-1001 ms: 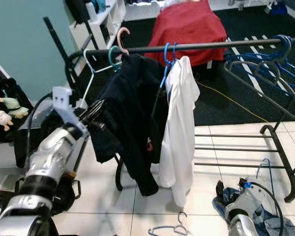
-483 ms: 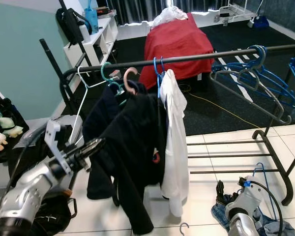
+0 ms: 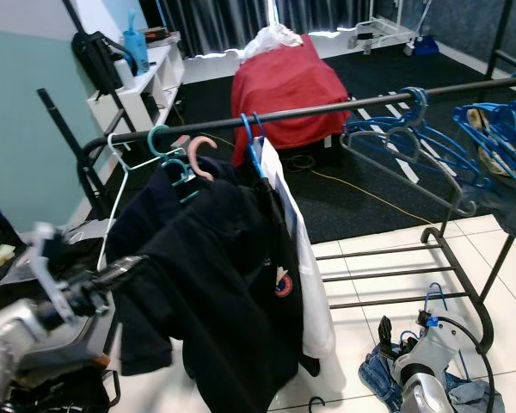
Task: Hang hanger
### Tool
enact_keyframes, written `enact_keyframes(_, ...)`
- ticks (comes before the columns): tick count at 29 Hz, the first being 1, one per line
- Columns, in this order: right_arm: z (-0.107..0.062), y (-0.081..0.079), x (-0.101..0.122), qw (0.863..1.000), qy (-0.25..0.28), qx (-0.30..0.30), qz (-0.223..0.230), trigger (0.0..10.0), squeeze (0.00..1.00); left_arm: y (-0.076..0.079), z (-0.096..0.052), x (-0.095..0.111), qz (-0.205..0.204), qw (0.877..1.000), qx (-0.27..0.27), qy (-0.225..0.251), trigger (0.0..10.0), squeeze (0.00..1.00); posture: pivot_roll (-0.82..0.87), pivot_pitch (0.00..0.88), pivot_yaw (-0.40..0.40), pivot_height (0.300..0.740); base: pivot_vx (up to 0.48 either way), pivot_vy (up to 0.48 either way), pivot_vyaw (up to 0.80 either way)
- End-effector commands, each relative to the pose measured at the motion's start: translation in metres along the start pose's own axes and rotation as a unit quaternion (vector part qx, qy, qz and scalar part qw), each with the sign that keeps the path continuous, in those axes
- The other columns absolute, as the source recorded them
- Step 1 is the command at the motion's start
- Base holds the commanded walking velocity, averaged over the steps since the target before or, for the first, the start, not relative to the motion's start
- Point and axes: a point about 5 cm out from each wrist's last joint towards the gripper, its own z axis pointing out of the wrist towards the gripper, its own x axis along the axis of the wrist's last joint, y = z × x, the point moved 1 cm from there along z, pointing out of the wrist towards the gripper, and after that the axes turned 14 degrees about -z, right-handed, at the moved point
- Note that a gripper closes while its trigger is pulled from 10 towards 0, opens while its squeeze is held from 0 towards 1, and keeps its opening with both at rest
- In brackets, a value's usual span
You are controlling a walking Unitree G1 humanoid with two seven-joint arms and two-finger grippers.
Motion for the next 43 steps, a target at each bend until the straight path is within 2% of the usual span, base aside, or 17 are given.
enact_keyframes(1,-0.001,-0.003,-0.005,1.000,-0.005,0.003,0.003,10.0,0.00,0.003,-0.011,0.020,0.021,1.000,-0.017,0.014,10.0,0.00,-0.17,0.008,0.116,0.710,0.000,0.000,0.00)
enact_keyframes(6,0.000,-0.007,-0.002,0.999,0.008,0.035,0.024,10.0,0.00,0.023,-0.030,0.036,0.051,0.994,-0.091,-0.042,10.0,0.00,-0.16,0.000,0.110,0.710,0.000,0.000,0.00)
enact_keyframes(12,-0.001,-0.015,0.005,0.994,0.029,0.092,0.043,10.0,0.00,0.032,-0.033,0.042,0.068,0.988,-0.117,-0.068,10.0,0.00,-0.14,0.000,0.105,0.710,0.000,0.000,0.00)
enact_keyframes(13,-0.004,-0.022,0.027,0.982,0.081,0.159,0.057,10.0,0.00,0.037,-0.034,0.053,0.092,0.984,-0.127,-0.079,10.0,0.00,-0.15,0.000,0.109,0.710,0.000,0.000,0.00)
enact_keyframes(14,-0.004,-0.022,0.027,0.982,0.081,0.159,0.057,10.0,0.00,0.037,-0.034,0.053,0.092,0.984,-0.127,-0.079,10.0,0.00,-0.15,0.000,0.109,0.710,0.000,0.000,0.00)
enact_keyframes(15,-0.009,-0.026,0.058,0.962,0.140,0.224,0.065,10.0,0.00,0.041,-0.034,0.064,0.114,0.981,-0.133,-0.085,10.0,0.00,-0.16,0.000,0.111,0.710,0.000,0.000,0.00)
enact_keyframes(17,-0.009,-0.026,0.058,0.962,0.140,0.224,0.065,10.0,0.00,0.041,-0.034,0.064,0.114,0.981,-0.133,-0.085,10.0,0.00,-0.16,0.000,0.111,0.710,0.000,0.000,0.00)
enact_keyframes(19,-0.033,-0.040,0.123,0.911,0.236,0.338,0.026,10.0,0.00,0.043,-0.039,0.078,0.148,0.977,-0.125,-0.090,10.0,0.00,-0.17,0.000,0.116,0.710,0.000,0.000,0.00)
enact_keyframes(20,-0.033,-0.040,0.123,0.911,0.236,0.338,0.026,10.0,0.00,0.043,-0.039,0.078,0.148,0.977,-0.125,-0.090,10.0,0.00,-0.17,0.000,0.116,0.710,0.000,0.000,0.00)
enact_keyframes(21,-0.044,-0.048,0.146,0.889,0.264,0.374,-0.003,10.0,0.00,0.045,-0.038,0.080,0.153,0.976,-0.126,-0.091,10.0,0.00,-0.16,0.000,0.115,0.710,0.000,0.000,0.00)
enact_keyframes(23,-0.044,-0.048,0.146,0.889,0.264,0.374,-0.003,10.0,0.00,0.045,-0.038,0.080,0.153,0.976,-0.126,-0.091,10.0,0.00,-0.16,0.000,0.115,0.710,0.000,0.000,0.00)
enact_keyframes(24,-0.052,-0.058,0.163,0.871,0.285,0.399,-0.028,10.0,0.00,0.048,-0.035,0.080,0.154,0.975,-0.133,-0.089,10.0,0.00,-0.16,0.000,0.116,0.710,0.000,0.000,0.00)
enact_keyframes(27,-0.060,-0.071,0.175,0.855,0.301,0.420,-0.049,10.0,0.00,0.052,-0.028,0.078,0.151,0.975,-0.145,-0.078,10.0,0.00,-0.16,0.000,0.117,0.710,0.000,0.000,0.00)
enact_keyframes(30,-0.084,-0.112,0.190,0.795,0.323,0.501,-0.110,10.0,0.00,0.067,0.000,0.059,0.134,0.971,-0.191,-0.057,10.0,0.00,-0.16,0.000,0.118,0.710,0.000,0.000,0.00)
enact_keyframes(37,-0.091,-0.121,0.189,0.779,0.313,0.525,-0.136,10.0,0.00,0.073,0.014,0.049,0.124,0.968,-0.211,-0.053,10.0,0.00,-0.16,0.000,0.114,0.710,0.000,0.000,0.00)
enact_keyframes(41,-0.068,-0.114,0.183,0.840,0.255,0.444,-0.180,10.0,0.00,0.088,0.030,0.040,0.112,0.960,-0.252,-0.052,10.0,0.00,-0.16,0.000,0.110,0.710,0.000,0.000,0.00)
enact_keyframes(43,-0.068,-0.114,0.183,0.840,0.255,0.444,-0.180,10.0,0.00,0.088,0.030,0.040,0.112,0.960,-0.252,-0.052,10.0,0.00,-0.16,0.000,0.110,0.710,0.000,0.000,0.00)
